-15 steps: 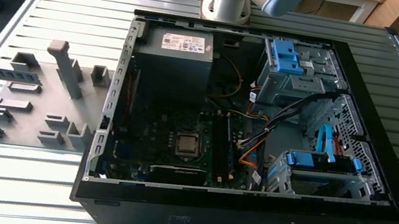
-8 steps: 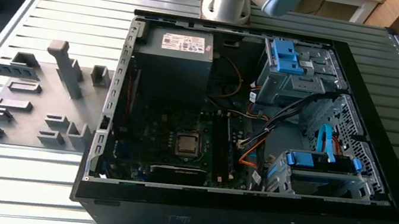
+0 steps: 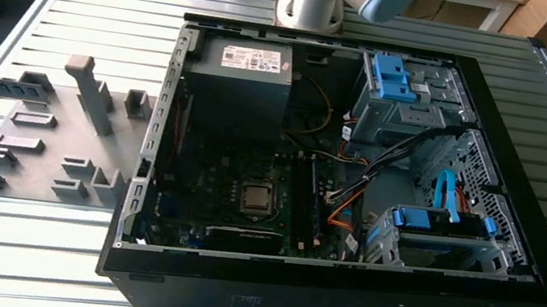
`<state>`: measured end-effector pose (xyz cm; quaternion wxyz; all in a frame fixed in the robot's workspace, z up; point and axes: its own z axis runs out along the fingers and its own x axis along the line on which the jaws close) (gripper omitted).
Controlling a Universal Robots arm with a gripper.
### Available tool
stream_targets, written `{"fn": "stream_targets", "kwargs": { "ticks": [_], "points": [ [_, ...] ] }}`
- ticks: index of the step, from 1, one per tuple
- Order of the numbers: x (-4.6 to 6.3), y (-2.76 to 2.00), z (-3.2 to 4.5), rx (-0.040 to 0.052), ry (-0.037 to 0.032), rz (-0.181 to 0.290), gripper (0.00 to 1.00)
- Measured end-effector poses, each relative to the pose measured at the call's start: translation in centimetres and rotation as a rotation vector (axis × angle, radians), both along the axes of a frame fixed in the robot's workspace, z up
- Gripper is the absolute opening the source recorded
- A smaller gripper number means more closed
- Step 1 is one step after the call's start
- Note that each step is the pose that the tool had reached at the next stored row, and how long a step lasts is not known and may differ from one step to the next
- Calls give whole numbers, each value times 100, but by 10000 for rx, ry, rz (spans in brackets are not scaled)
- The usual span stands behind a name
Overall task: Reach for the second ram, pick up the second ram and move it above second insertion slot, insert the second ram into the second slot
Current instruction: 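Pick up the second ram and move it above second insertion slot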
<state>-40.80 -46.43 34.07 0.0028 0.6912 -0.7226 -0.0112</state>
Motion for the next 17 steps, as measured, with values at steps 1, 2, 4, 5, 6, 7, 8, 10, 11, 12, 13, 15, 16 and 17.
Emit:
{"fn": "stream_targets", "kwargs": {
  "ticks": [1, 2, 4, 5, 6, 7, 8, 10, 11, 12, 13, 15, 16, 17],
  "points": [
    [0, 0, 13, 0, 0, 0, 14],
    [0, 0, 27, 0, 0, 0, 14],
    [0, 0, 57, 0, 0, 0, 14],
    [0, 0, 71, 0, -1, 0, 14],
    [0, 0, 87, 0, 0, 0, 14],
    [0, 0, 105, 0, 0, 0, 14],
    [0, 0, 125, 0, 0, 0, 14],
    [0, 0, 165, 1, -1, 0, 14],
    [0, 0, 186, 0, 0, 0, 14],
    [0, 0, 207, 0, -1, 0, 14],
    [0, 0, 228, 0, -1, 0, 14],
    [0, 0, 270, 0, 0, 0, 14],
    [0, 0, 294, 0, 0, 0, 14],
    [0, 0, 320, 0, 0, 0, 14]
  ]
}}
